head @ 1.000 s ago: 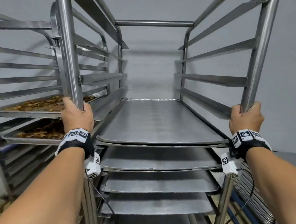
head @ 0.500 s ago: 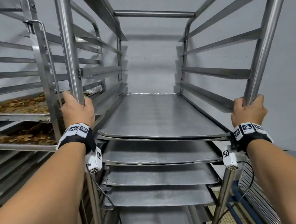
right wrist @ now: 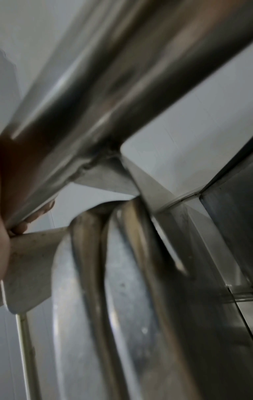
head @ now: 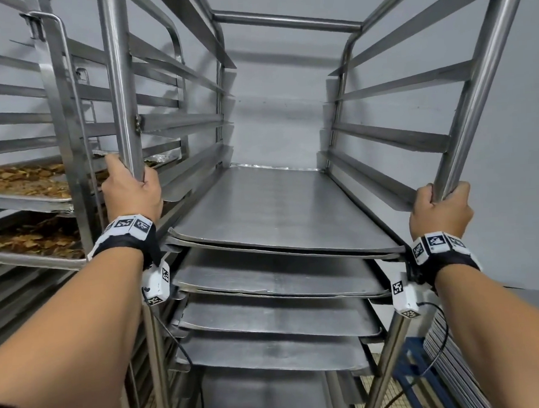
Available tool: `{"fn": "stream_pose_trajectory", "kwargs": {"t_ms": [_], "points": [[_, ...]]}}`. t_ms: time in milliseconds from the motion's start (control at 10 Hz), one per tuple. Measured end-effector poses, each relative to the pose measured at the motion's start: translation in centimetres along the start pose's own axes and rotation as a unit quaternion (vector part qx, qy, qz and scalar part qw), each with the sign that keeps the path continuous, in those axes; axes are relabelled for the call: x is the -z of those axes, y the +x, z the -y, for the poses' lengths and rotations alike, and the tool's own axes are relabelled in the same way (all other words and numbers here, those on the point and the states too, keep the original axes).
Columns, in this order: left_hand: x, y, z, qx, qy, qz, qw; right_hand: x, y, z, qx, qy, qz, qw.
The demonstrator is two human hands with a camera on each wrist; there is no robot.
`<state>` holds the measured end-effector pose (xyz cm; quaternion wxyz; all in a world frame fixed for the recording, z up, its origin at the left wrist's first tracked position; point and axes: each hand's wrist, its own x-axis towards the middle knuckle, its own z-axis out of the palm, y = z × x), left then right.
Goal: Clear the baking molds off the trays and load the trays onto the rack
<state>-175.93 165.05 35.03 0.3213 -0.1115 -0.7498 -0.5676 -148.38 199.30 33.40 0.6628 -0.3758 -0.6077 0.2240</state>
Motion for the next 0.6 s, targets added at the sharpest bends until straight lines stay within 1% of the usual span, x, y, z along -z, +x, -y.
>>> {"fn": "stream_pose_trajectory", "kwargs": {"t_ms": [100, 200, 300, 400, 500, 600], "points": [[0.5, -0.3, -0.3, -0.003, 0.001, 0.02, 1.0, 0.2, -0.1, 0.3, -0.001, 0.0, 0.02, 1.0], [1.3, -0.6, -0.7, 0.005, 0.017, 0.055, 0.998, 1.0, -0.1, 0.5, -0.007, -0.027, 0.062, 0.998], [2.2, -0.7, -1.4, 0.037, 0.056, 0.111, 0.992, 2.1, -0.7, 1.7, -0.047, -0.087, 0.11, 0.989], [2.8, -1.6, -2.5, 0.113, 0.089, 0.147, 0.979, 3.0, -1.1, 2.8, -0.09, -0.134, 0.16, 0.974], [3.7, -3.4, -4.5, 0.121, 0.081, 0.138, 0.98, 4.3, -1.5, 4.1, -0.11, -0.204, 0.205, 0.951], [4.4, -5.3, -5.7, 0.023, 0.047, 0.132, 0.99, 6.1, -1.9, 6.0, -0.043, -0.188, 0.205, 0.96]]}}
